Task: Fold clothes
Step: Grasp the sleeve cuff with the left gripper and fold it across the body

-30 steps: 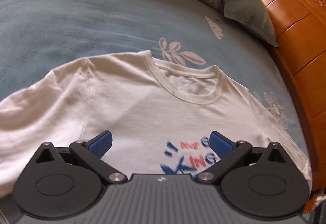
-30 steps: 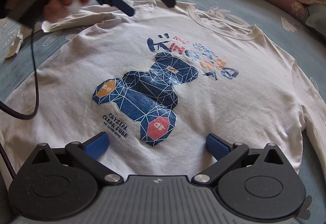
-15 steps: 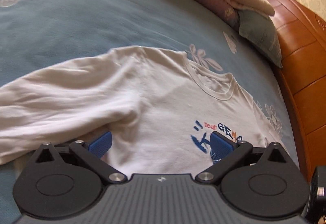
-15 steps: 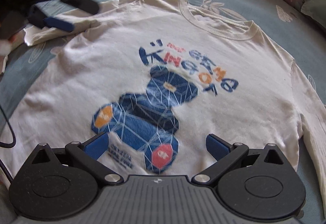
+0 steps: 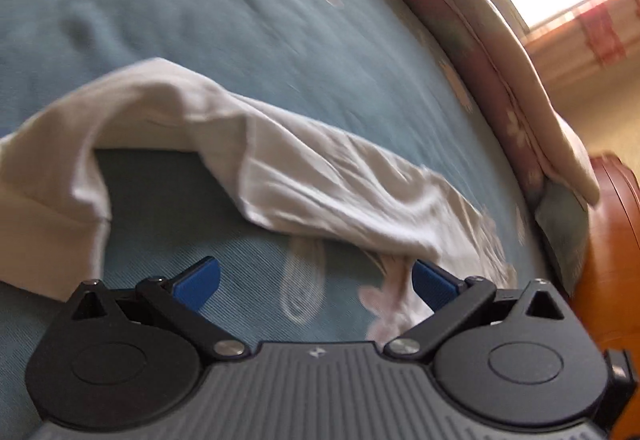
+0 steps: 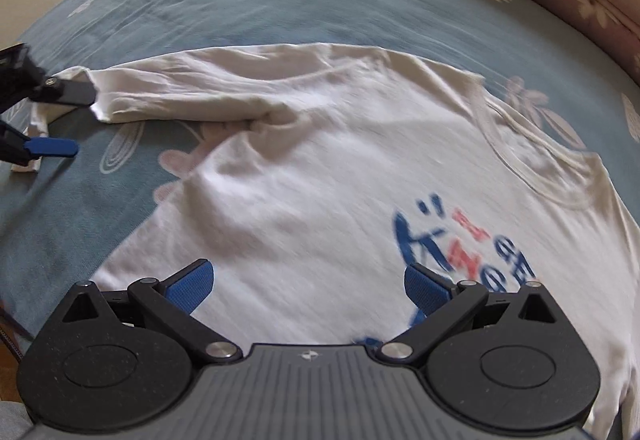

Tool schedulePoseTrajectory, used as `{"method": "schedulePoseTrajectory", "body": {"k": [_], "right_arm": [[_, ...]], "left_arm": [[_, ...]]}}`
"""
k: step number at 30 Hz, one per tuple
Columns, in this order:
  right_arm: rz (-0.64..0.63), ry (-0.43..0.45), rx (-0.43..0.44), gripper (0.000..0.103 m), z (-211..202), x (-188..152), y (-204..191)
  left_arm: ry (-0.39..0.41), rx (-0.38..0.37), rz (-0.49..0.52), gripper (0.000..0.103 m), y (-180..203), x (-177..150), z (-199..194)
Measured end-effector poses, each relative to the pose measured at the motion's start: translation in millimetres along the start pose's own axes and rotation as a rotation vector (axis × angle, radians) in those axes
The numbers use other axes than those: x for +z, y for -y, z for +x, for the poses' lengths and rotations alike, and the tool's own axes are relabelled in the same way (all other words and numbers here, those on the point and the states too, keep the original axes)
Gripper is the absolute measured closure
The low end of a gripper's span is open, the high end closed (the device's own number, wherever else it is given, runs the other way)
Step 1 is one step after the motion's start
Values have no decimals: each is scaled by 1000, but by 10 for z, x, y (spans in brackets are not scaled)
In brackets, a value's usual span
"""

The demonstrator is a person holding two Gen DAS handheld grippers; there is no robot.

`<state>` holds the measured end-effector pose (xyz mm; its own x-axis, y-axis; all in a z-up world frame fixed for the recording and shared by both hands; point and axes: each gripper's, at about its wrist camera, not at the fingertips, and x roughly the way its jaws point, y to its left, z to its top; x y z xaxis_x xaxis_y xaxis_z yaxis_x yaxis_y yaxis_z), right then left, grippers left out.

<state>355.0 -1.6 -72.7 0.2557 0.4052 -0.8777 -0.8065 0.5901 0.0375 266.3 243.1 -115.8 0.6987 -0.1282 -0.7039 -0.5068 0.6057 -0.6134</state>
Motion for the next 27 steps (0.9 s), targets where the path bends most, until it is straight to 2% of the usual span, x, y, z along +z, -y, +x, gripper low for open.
{"method": "schedulePoseTrajectory", "body": {"k": [5, 10, 14, 16, 20, 24, 27], "right_arm": [[-35, -9, 7, 0, 58, 137, -160], [-39, -28, 7, 0, 120, 191, -178], [-40, -41, 3, 0, 153, 210, -199], [-45, -48, 9, 0, 163, 218, -225], [-60, -56, 25, 0, 190, 223, -283], [-56, -55, 35, 0, 197, 252, -312], [-54, -57, 33, 0, 200, 252, -309]], "left_arm": [[127, 54, -93, 1, -226, 135, -118], [195, 137, -90, 1, -473, 226, -380], [273, 250, -81, 1, -614, 321, -611], [298, 239, -109, 1, -677, 362, -686], [279, 172, -194, 1, -764, 364, -636], [264, 28, -472, 1, -1057, 217, -554], [321, -22, -582, 1, -1217, 160, -555]]}}
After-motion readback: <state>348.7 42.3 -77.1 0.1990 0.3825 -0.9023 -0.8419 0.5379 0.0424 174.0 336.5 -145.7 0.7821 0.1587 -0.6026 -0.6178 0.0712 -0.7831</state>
